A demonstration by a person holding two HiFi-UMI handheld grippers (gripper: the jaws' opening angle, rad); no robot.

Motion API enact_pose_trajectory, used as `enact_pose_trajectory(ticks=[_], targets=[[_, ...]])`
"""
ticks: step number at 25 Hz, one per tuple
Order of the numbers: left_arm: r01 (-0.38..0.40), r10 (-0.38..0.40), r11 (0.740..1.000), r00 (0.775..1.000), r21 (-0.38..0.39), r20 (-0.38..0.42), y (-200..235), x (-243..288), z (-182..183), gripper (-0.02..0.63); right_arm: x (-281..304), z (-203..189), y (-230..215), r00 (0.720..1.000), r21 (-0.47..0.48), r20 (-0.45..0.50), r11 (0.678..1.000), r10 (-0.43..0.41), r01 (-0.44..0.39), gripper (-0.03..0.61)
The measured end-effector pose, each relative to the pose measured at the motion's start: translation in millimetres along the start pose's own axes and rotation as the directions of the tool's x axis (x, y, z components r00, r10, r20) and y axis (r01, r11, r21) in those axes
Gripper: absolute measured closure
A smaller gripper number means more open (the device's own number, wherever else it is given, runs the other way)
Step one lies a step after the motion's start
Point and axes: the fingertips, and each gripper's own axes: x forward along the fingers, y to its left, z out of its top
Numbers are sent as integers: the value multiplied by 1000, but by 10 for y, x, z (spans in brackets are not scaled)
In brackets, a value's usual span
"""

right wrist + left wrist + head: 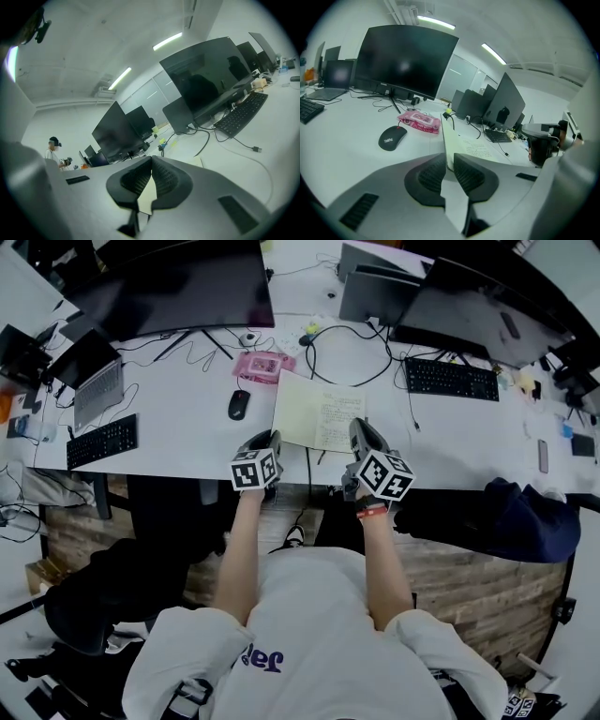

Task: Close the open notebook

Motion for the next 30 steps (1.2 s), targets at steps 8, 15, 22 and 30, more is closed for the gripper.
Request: enact_pose_trajectory(ticks=[8, 15, 22, 30], targets=[[23, -23, 998, 1000, 52, 4, -144, -22, 112, 549, -34, 41, 1, 1000, -4, 7, 1000, -6, 6, 565], [49, -51, 995, 999, 87, 15, -281, -43, 172, 556, -27, 5, -11, 1000, 12, 10, 1000, -11, 11, 565], [90, -92, 988, 996, 126, 14, -477, -13, 250, 565, -26, 8, -65, 1000, 22, 17, 999, -24, 24, 565], [142, -146, 974, 989, 174, 14, -734, 17, 287, 569, -61, 32, -122, 999, 27, 34, 999, -40, 39, 565]])
